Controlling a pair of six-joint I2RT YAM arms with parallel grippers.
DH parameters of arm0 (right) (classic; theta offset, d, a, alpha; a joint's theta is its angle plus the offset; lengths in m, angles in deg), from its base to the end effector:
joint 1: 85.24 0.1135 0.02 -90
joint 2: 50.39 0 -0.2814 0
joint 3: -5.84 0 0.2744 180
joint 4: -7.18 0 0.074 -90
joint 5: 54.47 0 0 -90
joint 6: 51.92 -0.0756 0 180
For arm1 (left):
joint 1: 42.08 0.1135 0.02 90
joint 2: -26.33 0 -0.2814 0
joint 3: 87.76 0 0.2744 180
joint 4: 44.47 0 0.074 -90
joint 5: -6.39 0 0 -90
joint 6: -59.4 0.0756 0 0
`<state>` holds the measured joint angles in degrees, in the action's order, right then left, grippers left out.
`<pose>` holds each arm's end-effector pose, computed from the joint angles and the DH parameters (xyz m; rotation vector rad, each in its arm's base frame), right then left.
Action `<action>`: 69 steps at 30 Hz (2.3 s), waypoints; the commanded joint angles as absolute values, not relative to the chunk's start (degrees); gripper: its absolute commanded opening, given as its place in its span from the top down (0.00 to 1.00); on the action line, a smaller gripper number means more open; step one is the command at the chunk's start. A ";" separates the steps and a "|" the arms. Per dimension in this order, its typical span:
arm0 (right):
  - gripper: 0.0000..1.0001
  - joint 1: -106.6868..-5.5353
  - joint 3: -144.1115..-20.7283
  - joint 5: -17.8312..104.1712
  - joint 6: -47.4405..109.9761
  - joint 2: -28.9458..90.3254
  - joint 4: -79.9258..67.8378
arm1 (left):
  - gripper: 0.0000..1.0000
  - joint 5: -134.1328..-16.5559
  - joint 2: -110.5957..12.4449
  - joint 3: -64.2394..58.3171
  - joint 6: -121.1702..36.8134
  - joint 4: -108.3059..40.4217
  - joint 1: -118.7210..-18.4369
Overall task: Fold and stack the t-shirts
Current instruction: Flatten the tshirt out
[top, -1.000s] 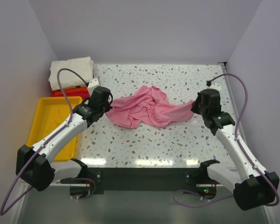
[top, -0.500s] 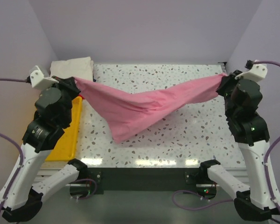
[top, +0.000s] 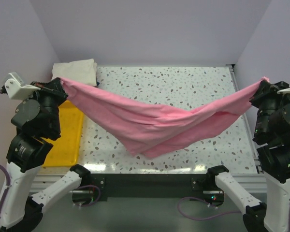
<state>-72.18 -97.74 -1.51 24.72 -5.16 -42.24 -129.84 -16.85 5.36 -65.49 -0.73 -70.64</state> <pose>0.1063 -0.0221 0.5677 0.5313 1.3460 -0.0793 0.1288 -0.0080 0.5297 -0.7198 1.3199 -0.3027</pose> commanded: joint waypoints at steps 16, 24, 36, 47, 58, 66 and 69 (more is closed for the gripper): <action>1.00 -81.44 -77.01 5.54 22.88 22.19 -28.92 | 1.00 -118.95 -85.16 28.50 -55.12 -10.60 -60.98; 1.00 -90.68 -78.15 13.82 20.33 39.15 -26.81 | 0.00 -102.43 -93.32 34.58 -55.82 -11.77 -60.98; 1.00 -91.57 -69.55 22.25 14.88 39.97 -26.46 | 0.00 -98.99 -62.64 -10.49 -66.09 -15.32 -75.99; 1.00 -91.57 -59.79 26.04 13.30 34.86 -24.00 | 0.03 -98.54 -54.18 -27.93 -81.48 -15.05 -88.66; 1.00 -91.57 -59.61 28.15 13.56 35.21 -23.73 | 0.31 -98.81 -56.55 -29.34 -83.51 -19.01 -89.01; 1.00 -91.57 -59.96 28.59 13.91 36.36 -23.55 | 0.34 -101.18 -60.59 -27.06 -83.07 -16.55 -89.01; 1.00 -91.57 -59.96 28.59 14.00 36.80 -23.73 | 0.41 -101.80 -61.65 -26.35 -83.42 -16.19 -89.01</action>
